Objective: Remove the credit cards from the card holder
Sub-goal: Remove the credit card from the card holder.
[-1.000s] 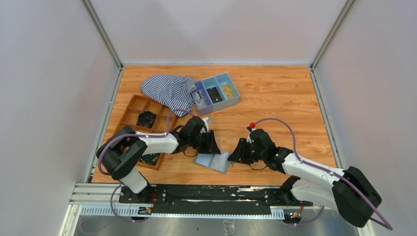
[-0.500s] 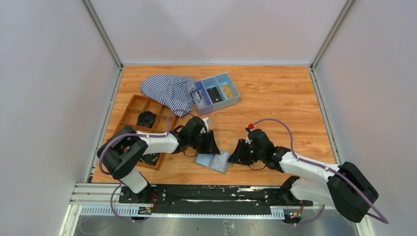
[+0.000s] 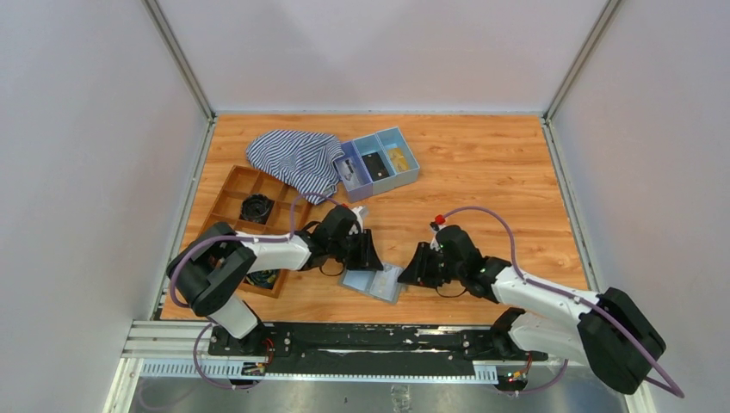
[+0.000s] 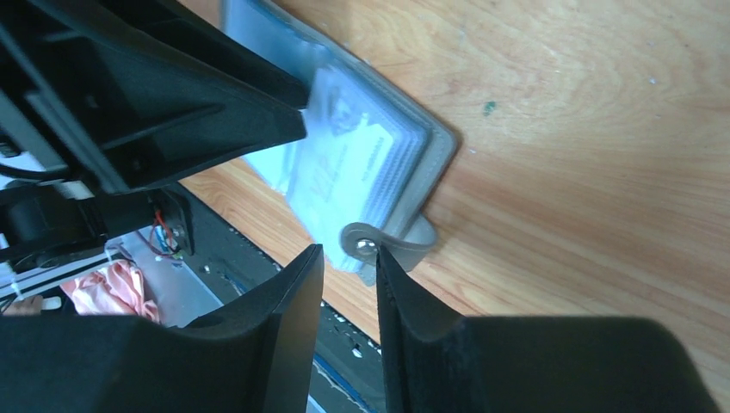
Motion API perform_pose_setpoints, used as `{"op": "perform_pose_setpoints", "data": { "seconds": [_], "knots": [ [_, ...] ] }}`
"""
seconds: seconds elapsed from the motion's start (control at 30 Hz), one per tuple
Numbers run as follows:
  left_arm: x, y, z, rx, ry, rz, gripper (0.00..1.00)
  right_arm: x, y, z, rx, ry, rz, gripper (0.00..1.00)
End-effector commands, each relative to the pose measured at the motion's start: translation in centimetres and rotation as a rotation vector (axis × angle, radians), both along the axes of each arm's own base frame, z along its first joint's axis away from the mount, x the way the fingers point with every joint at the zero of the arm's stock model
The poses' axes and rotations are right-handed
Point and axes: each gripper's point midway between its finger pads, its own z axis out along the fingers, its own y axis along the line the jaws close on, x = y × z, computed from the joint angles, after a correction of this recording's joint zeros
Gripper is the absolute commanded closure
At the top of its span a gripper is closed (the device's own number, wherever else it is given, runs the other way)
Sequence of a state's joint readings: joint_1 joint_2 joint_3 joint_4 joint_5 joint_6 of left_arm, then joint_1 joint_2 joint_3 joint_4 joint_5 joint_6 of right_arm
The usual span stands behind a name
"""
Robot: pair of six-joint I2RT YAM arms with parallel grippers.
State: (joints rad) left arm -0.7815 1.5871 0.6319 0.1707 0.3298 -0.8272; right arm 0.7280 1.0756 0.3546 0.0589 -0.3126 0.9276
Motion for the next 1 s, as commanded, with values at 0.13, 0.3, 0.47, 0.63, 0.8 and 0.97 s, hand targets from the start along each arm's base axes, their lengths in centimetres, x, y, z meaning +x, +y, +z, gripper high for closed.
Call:
{"op": "perform_pose_setpoints", "data": {
  "seconds": [0.13, 0.3, 0.47, 0.63, 0.8, 0.97],
  "knots": [
    [-0.2, 0.4, 0.7, -0.008, -0.027, 0.018, 0.65, 0.7, 1.6, 4.4, 0.094, -0.117, 0.011, 0.66],
    [-0.3, 0.6, 1.0, -0.014, -0.029, 0.027, 0.65, 0.5, 3.4, 4.6, 0.094, -0.126, 0.073, 0.65],
    [-0.2, 0.5, 1.7, -0.029, -0.042, 0.034, 0.65, 0.1, 4.3, 1.8, 0.03, -0.054, 0.105, 0.67],
    [-0.3, 0.5, 2.2, -0.041, -0.041, 0.038, 0.65, -0.2, 3.5, 0.4, 0.006, -0.037, 0.081, 0.68],
    [-0.5, 0.6, 2.0, -0.041, -0.031, 0.039, 0.65, -0.7, 2.2, -0.4, -0.015, -0.041, 0.053, 0.66],
    [-0.6, 0.8, 1.9, -0.038, -0.027, 0.048, 0.63, -1.0, 1.7, -0.8, -0.026, -0.029, 0.04, 0.66]
  ]
}}
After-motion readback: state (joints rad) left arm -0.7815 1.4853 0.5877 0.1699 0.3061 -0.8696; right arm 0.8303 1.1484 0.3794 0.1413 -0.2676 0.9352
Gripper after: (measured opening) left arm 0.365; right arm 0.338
